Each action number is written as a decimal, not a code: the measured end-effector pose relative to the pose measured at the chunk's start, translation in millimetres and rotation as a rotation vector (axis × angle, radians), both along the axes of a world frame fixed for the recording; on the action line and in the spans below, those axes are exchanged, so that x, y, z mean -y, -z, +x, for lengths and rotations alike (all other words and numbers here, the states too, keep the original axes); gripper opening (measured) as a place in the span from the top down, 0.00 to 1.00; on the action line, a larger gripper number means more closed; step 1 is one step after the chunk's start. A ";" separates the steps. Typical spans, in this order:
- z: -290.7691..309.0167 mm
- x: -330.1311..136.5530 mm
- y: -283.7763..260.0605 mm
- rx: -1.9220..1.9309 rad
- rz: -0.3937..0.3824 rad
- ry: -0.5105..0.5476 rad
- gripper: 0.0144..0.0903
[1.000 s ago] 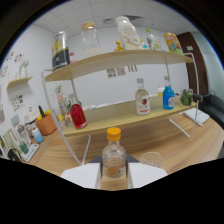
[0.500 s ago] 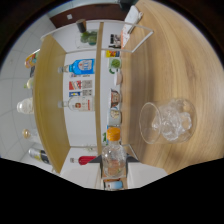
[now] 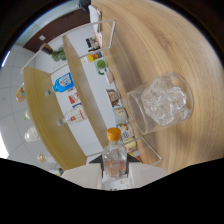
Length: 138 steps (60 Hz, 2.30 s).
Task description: Make me a cup of Mount Fuji.
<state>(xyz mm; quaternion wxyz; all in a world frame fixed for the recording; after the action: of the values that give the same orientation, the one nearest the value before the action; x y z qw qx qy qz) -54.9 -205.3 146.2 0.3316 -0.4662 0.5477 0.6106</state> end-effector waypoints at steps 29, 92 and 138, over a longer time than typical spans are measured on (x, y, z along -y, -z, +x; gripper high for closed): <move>-3.2 -26.9 -156.8 1.456 0.231 0.080 0.73; -147.4 1.4 122.2 1.879 0.071 -0.575 0.73; -141.0 39.0 106.8 1.844 -0.025 -0.567 0.07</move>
<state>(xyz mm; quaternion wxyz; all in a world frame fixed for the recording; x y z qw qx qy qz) -195.9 -244.3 39.4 0.4667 -0.8810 -0.0545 0.0557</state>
